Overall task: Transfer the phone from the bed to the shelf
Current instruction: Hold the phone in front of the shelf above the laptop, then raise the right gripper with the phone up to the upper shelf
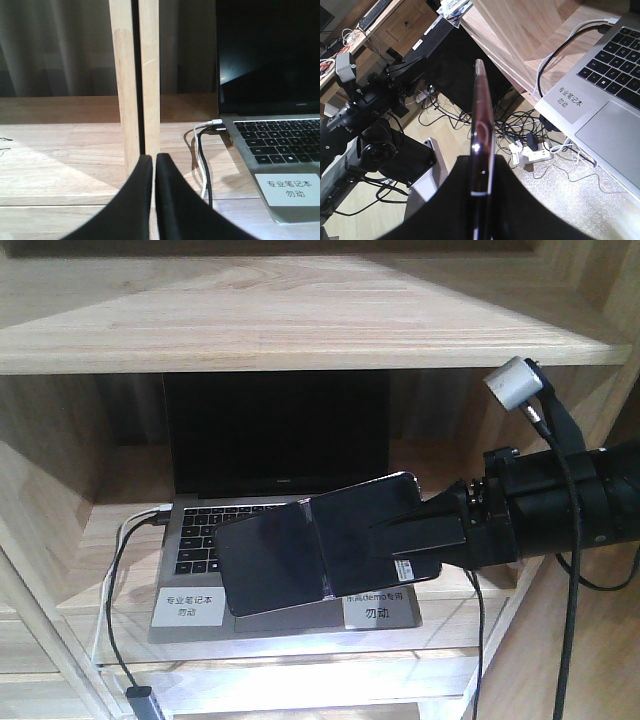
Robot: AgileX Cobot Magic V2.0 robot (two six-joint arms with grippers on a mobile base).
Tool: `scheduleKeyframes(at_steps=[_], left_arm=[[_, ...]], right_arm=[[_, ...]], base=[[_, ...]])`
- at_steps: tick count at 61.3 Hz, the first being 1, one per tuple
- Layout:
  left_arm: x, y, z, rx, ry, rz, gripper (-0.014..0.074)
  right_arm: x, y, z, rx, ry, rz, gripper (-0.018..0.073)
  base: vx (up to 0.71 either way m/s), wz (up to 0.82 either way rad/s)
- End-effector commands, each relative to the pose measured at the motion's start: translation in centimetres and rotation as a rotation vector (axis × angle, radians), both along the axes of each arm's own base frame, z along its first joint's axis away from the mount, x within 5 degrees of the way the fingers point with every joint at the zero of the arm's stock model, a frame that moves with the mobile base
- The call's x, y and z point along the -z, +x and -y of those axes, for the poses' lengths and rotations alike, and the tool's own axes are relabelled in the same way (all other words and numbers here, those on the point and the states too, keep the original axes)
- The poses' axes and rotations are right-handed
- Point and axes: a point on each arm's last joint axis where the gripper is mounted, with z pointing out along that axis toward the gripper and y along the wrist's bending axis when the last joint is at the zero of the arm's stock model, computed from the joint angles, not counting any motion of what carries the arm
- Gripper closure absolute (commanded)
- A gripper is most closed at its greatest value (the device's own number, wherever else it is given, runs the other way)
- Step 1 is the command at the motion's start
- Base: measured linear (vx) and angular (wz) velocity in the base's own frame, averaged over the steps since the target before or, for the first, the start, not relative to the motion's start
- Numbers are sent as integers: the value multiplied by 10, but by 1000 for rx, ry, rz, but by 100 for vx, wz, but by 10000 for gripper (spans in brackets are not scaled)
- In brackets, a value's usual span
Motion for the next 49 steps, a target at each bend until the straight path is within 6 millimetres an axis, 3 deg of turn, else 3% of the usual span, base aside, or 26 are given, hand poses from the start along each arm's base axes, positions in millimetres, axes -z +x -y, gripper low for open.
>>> scheduleKeyframes(at_steps=[1,36,49], left_arm=[[-6,0,-1,-11,-6,76,596],[-6,0,-1,-11,-6,76,596],[-6,0,-1,-11,-6,76,596]], right_arm=[[-23,-9,-3,-43,113,21,561],[-28,-10,-4,-40,168,10,561],[-56,-21,-3,-41,221,109,561]], base=[[0,0],[0,0],[0,0]])
